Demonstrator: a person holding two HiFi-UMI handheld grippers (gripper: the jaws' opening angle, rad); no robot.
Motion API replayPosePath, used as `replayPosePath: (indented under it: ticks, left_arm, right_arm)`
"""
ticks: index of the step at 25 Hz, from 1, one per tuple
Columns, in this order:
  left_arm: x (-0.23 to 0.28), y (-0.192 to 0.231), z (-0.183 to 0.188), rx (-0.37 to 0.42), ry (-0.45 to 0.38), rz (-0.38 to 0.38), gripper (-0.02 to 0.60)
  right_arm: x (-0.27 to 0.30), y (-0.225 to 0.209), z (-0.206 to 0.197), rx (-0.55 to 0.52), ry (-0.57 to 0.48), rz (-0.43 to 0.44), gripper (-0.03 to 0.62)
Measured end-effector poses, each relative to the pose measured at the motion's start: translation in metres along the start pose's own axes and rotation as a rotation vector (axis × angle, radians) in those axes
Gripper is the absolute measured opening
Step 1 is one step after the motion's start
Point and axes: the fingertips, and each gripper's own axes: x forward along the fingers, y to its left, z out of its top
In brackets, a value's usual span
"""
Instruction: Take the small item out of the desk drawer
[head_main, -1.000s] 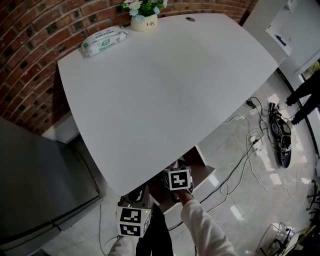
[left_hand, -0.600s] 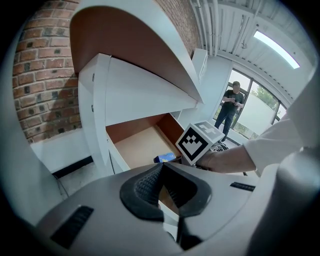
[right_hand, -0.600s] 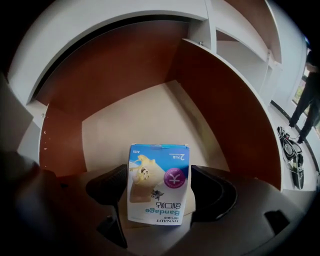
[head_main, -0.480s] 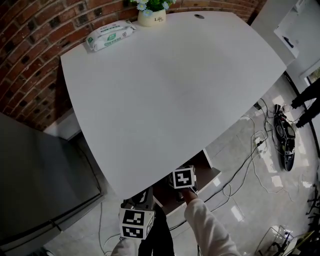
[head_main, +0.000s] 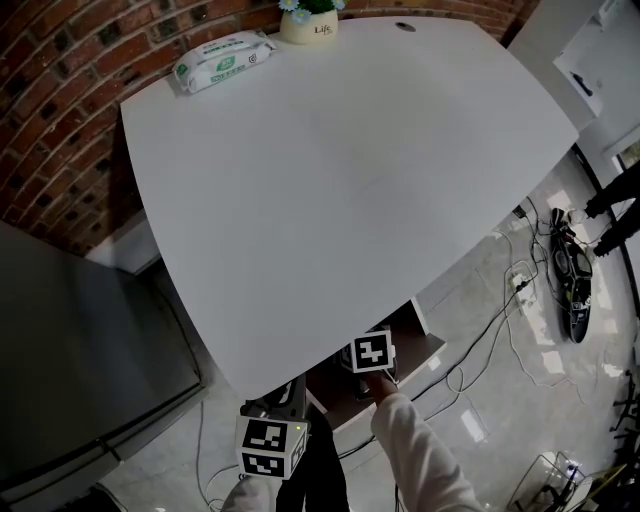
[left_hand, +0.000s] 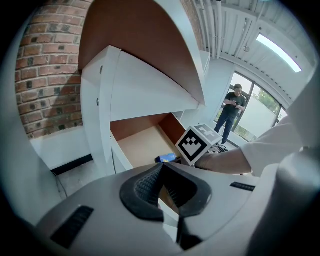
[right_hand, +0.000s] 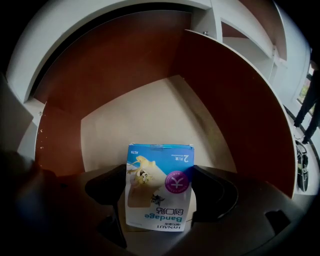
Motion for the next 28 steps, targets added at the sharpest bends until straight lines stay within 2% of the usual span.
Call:
replayPosePath:
  ticks: [12,22,28]
  left_arm:
    - [-0.005,0.002,0.001,-0.004,-0.005,0.006,0.015]
    - [-0.016,0.001,0.012,0.006,-0.018,0.012,0.015]
    - [-0.027,-0.004,0.021,0.018,-0.031,0.009,0.015]
  right_arm:
    - [-0.006,0.009,0.0,-0.014,-0.011,0.007,0.399]
    - [-0.036,0.027,0.0,0.04,-0.048,0.055,0.399]
    - [-0.062,0.03,0.014,0.075,-0.125,0.07,0.398]
